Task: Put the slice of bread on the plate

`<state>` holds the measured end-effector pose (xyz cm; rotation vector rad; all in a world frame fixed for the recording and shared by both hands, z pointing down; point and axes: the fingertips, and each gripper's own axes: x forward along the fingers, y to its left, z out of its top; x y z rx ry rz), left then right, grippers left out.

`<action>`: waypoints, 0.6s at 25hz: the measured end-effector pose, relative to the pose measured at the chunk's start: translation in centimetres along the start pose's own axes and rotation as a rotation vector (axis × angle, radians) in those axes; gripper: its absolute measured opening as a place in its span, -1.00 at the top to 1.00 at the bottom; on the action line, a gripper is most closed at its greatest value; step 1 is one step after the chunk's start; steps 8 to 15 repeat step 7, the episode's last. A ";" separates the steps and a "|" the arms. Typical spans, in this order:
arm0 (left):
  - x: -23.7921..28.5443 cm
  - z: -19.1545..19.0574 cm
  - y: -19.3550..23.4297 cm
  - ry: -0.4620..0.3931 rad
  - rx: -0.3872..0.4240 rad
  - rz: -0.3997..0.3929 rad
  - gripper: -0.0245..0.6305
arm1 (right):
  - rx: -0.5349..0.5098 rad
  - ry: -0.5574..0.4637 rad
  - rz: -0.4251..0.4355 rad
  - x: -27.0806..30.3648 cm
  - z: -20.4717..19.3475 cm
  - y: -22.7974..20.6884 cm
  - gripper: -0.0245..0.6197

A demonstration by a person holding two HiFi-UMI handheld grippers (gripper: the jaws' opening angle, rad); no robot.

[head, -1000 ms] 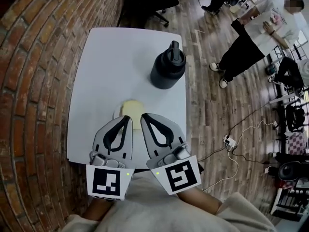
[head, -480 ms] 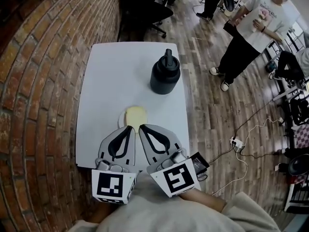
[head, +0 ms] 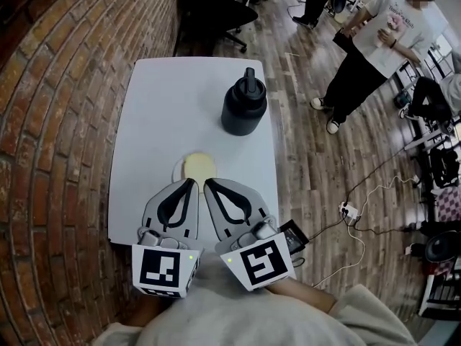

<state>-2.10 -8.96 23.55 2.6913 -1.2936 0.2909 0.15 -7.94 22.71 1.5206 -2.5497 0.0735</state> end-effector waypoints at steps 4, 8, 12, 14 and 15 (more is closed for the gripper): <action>0.6 0.1 0.3 -0.010 0.001 -0.004 0.88 | -0.002 0.007 -0.009 0.4 -0.1 -0.5 0.90; 0.8 0.4 0.3 -0.008 -0.010 -0.007 0.88 | -0.006 0.011 -0.010 0.6 0.1 -0.8 0.90; 0.8 0.4 0.3 -0.008 -0.010 -0.007 0.88 | -0.006 0.011 -0.010 0.6 0.1 -0.8 0.90; 0.8 0.4 0.3 -0.008 -0.010 -0.007 0.88 | -0.006 0.011 -0.010 0.6 0.1 -0.8 0.90; 0.8 0.4 0.3 -0.008 -0.010 -0.007 0.88 | -0.006 0.011 -0.010 0.6 0.1 -0.8 0.90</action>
